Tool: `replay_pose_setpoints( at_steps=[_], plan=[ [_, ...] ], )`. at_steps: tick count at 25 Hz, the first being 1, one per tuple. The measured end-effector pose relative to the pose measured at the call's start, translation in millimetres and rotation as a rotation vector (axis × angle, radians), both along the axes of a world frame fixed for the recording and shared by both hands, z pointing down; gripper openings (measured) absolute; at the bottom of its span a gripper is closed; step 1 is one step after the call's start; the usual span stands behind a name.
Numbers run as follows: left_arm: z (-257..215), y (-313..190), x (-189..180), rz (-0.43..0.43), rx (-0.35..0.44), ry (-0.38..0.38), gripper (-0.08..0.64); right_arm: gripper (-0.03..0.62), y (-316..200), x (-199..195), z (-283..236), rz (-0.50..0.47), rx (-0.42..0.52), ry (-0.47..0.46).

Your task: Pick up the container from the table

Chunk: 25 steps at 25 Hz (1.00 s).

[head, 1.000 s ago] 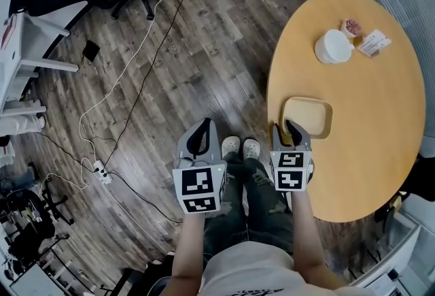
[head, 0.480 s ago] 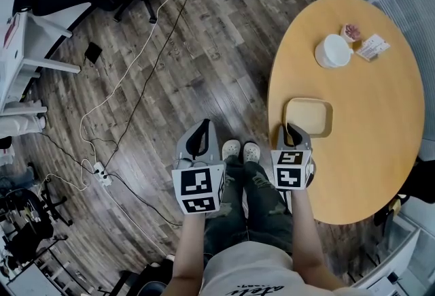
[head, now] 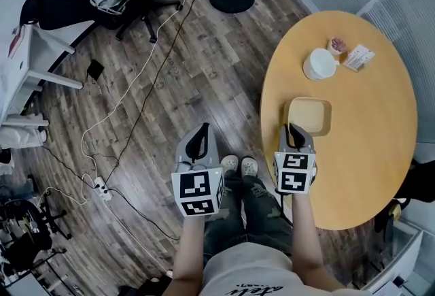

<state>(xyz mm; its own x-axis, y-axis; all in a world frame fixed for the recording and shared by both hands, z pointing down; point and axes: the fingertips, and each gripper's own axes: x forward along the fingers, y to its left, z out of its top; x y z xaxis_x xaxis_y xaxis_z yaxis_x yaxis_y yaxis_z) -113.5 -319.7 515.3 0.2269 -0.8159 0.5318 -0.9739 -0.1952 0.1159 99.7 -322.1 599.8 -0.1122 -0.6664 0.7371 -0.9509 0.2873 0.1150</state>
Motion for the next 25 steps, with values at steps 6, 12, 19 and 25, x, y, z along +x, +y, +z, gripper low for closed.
replay_pose_setpoints(
  at_steps=[6, 12, 19, 25],
  plan=[
    [-36, -10, 3, 0.006, 0.081, 0.008, 0.000, 0.052, -22, 10, -57, 0.032, 0.142, -0.036],
    [-79, -22, 1, 0.004, 0.181, 0.017, 0.000, 0.052, -39, 16, -115, 0.073, 0.281, -0.065],
    [-125, -26, 5, 0.010, 0.287, 0.011, 0.000, 0.052, -45, 25, -178, 0.091, 0.428, -0.074],
    [-161, -28, 2, 0.004, 0.363, 0.003, 0.000, 0.052, -45, 30, -225, 0.099, 0.529, -0.087]
  ],
)
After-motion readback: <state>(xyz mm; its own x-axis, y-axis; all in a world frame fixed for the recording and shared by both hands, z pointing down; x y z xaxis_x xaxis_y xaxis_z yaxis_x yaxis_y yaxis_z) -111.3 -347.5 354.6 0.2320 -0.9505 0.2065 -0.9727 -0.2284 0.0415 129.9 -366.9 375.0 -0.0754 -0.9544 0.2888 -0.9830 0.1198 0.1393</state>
